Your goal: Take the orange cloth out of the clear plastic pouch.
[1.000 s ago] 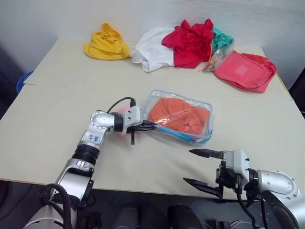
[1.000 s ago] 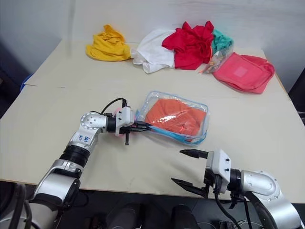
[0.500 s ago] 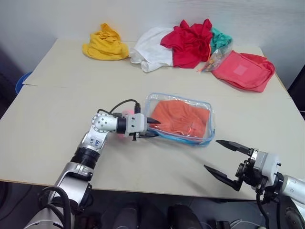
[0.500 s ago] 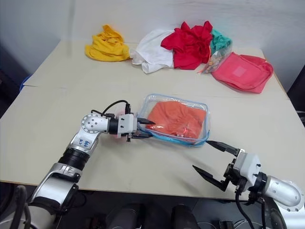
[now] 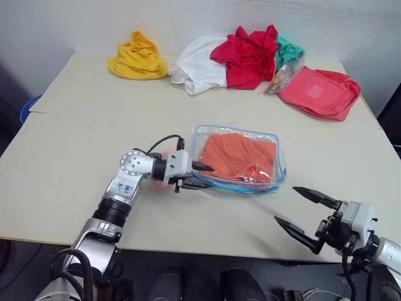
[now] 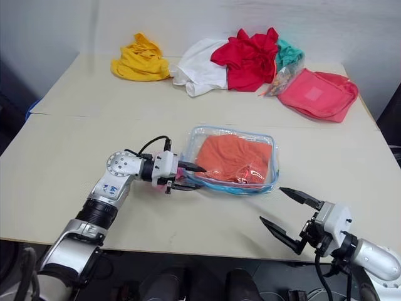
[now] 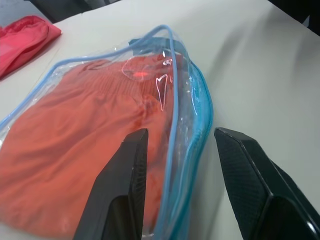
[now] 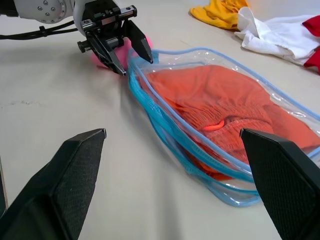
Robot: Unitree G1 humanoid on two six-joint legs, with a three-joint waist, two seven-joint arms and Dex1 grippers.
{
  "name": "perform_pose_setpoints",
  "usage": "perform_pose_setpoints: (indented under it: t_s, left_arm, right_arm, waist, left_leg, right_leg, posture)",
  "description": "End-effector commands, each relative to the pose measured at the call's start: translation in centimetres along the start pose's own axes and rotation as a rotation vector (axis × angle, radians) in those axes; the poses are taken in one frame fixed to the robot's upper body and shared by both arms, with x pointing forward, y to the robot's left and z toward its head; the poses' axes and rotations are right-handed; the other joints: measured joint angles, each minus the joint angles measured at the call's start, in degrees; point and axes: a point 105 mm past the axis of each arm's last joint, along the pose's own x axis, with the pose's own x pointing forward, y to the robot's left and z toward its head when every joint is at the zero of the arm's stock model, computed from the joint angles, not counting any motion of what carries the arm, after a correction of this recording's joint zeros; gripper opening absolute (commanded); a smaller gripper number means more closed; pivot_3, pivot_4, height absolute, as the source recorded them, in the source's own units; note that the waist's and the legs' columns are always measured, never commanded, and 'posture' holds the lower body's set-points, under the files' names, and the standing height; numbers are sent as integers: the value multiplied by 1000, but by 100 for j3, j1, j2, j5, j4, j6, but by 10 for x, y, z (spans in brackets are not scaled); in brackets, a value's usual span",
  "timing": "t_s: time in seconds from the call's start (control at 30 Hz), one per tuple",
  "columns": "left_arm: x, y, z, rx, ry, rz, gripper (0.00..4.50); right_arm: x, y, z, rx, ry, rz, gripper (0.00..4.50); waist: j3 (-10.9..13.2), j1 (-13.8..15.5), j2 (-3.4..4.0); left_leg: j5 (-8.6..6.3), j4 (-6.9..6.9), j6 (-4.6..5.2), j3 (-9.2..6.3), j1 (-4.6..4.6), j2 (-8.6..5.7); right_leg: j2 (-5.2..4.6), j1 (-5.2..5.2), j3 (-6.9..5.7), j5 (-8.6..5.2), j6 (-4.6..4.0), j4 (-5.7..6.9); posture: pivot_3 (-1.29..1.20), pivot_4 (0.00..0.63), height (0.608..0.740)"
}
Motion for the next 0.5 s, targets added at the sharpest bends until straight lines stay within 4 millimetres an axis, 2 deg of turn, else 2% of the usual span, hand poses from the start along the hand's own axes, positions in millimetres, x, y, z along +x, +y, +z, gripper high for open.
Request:
perform_pose_setpoints:
  t_s: [0.03,0.2,0.4,0.5]
  left_arm:
    - [3,6,9,56,-8,28,2231]
    - [3,14,5,82,25,80,2231]
    - [3,12,4,113,39,53,2231]
    - [3,11,9,107,9,45,1705]
  right_arm:
    - [3,3,12,-29,-33,14,4500]
    - [6,3,14,-33,-30,20,4500]
    - [9,4,14,-33,-26,31,4500]
    - [10,5,15,-33,-28,36,4500]
  waist:
    - [0,4,0]
    - [0,12,0]
    - [0,12,0]
    - [0,10,0]
  left_leg:
    - [0,0,0,0,0,0]
    - [0,1,0,0,0,-1]
    - [0,1,0,0,0,-1]
    - [0,1,0,0,0,-1]
  right_leg:
    - [0,1,0,0,0,0]
    - [-1,0,1,0,0,0]
    - [0,0,0,0,0,0]
    - [0,0,-1,0,0,1]
  posture:
    - [0,150,740]
    - [0,150,740]
    - [0,150,740]
    - [0,150,740]
